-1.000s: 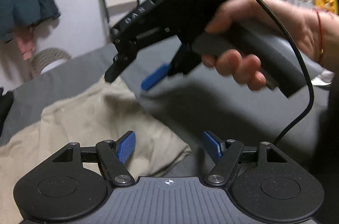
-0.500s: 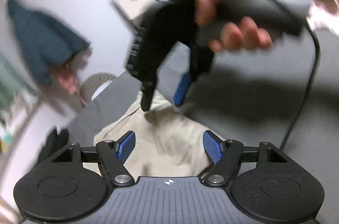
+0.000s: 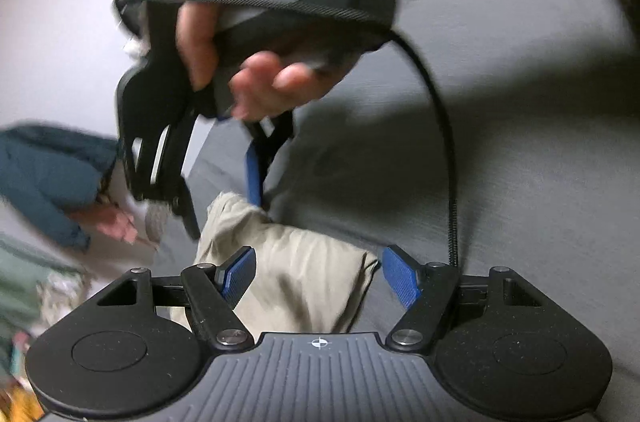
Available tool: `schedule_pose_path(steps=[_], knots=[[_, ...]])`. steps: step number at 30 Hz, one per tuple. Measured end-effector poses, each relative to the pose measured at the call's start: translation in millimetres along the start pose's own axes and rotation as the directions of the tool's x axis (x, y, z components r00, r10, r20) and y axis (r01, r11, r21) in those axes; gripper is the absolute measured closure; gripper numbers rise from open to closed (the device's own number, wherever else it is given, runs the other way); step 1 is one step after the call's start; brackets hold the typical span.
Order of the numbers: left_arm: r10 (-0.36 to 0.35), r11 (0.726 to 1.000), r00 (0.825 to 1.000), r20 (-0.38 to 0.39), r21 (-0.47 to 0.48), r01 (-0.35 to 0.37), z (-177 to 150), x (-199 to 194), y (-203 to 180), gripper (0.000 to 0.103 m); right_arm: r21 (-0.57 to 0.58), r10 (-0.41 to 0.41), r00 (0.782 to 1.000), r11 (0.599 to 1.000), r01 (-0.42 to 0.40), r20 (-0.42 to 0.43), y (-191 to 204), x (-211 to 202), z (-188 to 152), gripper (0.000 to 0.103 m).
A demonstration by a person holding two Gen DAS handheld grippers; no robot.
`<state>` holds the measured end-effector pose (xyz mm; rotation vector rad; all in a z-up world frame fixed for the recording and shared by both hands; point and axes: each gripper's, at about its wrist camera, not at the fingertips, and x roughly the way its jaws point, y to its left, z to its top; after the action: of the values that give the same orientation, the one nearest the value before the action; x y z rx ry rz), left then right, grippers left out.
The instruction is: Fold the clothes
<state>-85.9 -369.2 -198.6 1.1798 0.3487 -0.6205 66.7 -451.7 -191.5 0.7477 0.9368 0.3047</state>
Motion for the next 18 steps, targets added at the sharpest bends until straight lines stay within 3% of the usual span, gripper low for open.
schedule_pose_path(steps=[5, 8, 10, 11, 13, 18], knots=[[-0.028, 0.992, 0.998, -0.05, -0.121, 0.022, 2, 4, 9, 0.032, 0.032, 0.024, 1.0, 0.999, -0.024, -0.004, -7, 6, -1, 0.052], [0.0, 0.997, 0.999, -0.052, -0.079, -0.004, 2, 3, 1, 0.032, 0.052, 0.038, 0.999, 0.998, -0.038, -0.006, -11, 10, -2, 0.053], [0.032, 0.999, 0.999, -0.044, -0.009, -0.032, 5, 3, -10, 0.042, 0.063, 0.044, 0.999, 0.997, -0.044, -0.006, -13, 11, -3, 0.053], [0.02, 1.0, 0.999, -0.045, -0.013, -0.021, 6, 4, -10, 0.046, 0.068, 0.045, 0.999, 0.997, -0.044, -0.006, -14, 12, -3, 0.053], [-0.014, 0.998, 0.999, -0.051, -0.056, 0.011, 6, 4, -9, 0.063, 0.077, 0.046, 0.999, 0.996, -0.046, -0.005, -16, 12, -3, 0.054], [-0.035, 0.989, 0.999, -0.029, -0.144, 0.031, 7, 12, 5, 0.069, 0.099, 0.049, 0.999, 0.994, -0.049, -0.004, -20, 14, -4, 0.066]])
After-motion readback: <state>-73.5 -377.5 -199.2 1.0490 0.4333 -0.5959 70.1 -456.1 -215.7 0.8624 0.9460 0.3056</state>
